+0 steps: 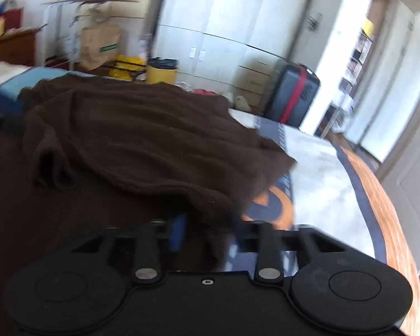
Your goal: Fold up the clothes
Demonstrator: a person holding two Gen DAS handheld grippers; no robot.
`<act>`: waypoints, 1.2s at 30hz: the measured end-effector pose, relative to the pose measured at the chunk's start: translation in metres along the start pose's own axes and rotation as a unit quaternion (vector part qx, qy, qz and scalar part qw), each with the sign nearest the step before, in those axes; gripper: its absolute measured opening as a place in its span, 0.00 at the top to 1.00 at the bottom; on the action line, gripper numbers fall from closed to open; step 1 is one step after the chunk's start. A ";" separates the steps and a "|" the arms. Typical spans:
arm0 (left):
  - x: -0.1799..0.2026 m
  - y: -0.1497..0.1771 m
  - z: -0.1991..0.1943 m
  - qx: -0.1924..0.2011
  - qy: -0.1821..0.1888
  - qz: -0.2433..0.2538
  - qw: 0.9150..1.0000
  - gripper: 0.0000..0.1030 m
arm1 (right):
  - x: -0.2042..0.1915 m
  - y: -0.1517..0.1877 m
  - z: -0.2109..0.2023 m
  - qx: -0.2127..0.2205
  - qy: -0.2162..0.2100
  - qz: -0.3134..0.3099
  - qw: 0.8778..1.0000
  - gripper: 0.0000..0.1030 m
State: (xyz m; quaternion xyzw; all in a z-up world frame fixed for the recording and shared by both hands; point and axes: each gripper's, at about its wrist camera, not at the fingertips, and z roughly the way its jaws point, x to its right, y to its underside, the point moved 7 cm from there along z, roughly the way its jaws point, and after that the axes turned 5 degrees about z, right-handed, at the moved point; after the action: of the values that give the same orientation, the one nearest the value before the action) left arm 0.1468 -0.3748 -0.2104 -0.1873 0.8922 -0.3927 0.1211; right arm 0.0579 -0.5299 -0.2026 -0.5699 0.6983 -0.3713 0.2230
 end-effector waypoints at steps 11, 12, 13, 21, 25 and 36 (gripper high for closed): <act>0.032 0.010 0.048 -0.012 -0.028 0.012 0.999 0.20 | 0.023 0.002 0.004 0.002 -0.046 0.081 0.996 0.88; 0.027 0.007 0.048 -0.010 -0.039 -0.003 0.999 0.38 | 0.023 0.002 0.006 0.003 -0.051 0.085 0.995 0.88; 0.022 0.005 0.048 -0.009 -0.050 -0.019 0.999 0.53 | 0.025 0.001 0.010 0.005 -0.055 0.094 0.994 0.88; -0.075 -0.007 -0.037 0.078 -0.102 -0.203 0.971 0.93 | 0.036 -0.001 0.008 0.013 -0.049 0.119 0.992 0.90; -0.151 0.036 -0.064 0.088 -0.125 -0.338 0.929 0.93 | 0.034 0.001 0.009 0.006 -0.041 0.112 0.993 0.90; -0.188 0.084 -0.073 -0.006 -0.216 -0.365 0.906 0.93 | 0.034 0.010 -0.006 0.026 -0.003 0.161 0.987 0.90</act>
State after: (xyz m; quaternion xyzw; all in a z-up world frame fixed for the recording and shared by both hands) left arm 0.2688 -0.1938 -0.2116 -0.5808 0.7157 -0.3544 0.1578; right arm 0.0386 -0.5607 -0.2024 -0.4446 0.7705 -0.3471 0.2970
